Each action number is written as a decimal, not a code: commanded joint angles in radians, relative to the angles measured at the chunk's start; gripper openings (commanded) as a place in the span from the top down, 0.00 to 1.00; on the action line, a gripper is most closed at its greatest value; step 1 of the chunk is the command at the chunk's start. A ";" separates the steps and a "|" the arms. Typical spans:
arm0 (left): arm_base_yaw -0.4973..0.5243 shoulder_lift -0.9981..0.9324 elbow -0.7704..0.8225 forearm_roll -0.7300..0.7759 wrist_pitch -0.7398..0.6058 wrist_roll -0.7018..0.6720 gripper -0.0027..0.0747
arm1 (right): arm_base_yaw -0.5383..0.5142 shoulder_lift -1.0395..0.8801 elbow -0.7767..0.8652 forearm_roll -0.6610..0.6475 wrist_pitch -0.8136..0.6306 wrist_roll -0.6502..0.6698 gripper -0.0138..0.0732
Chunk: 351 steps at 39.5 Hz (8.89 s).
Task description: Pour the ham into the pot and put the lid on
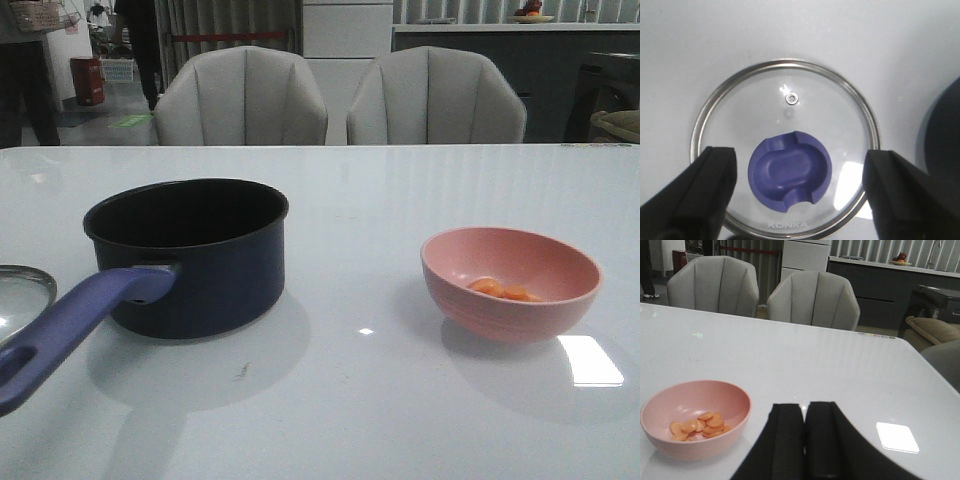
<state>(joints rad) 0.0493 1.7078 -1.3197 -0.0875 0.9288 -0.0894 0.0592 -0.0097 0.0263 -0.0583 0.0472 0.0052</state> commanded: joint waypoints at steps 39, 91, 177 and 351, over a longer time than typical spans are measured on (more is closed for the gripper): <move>-0.137 -1.240 0.744 0.036 -0.519 0.052 0.42 | -0.004 -0.020 -0.005 -0.013 -0.072 0.000 0.68; -0.366 -1.570 0.947 0.105 -0.671 0.052 0.42 | 0.012 0.392 -0.393 0.058 0.289 0.116 0.68; -0.366 -1.570 0.947 0.109 -0.674 0.052 0.42 | 0.037 1.784 -1.198 0.424 0.571 -0.175 0.68; -0.366 -1.570 0.947 0.109 -0.665 0.052 0.42 | 0.214 1.563 -1.279 0.279 0.407 -0.235 0.68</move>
<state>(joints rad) -0.3087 0.1252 -0.3455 0.0202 0.3390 -0.0358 0.3308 1.6055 -1.2242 0.2370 0.4387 -0.2701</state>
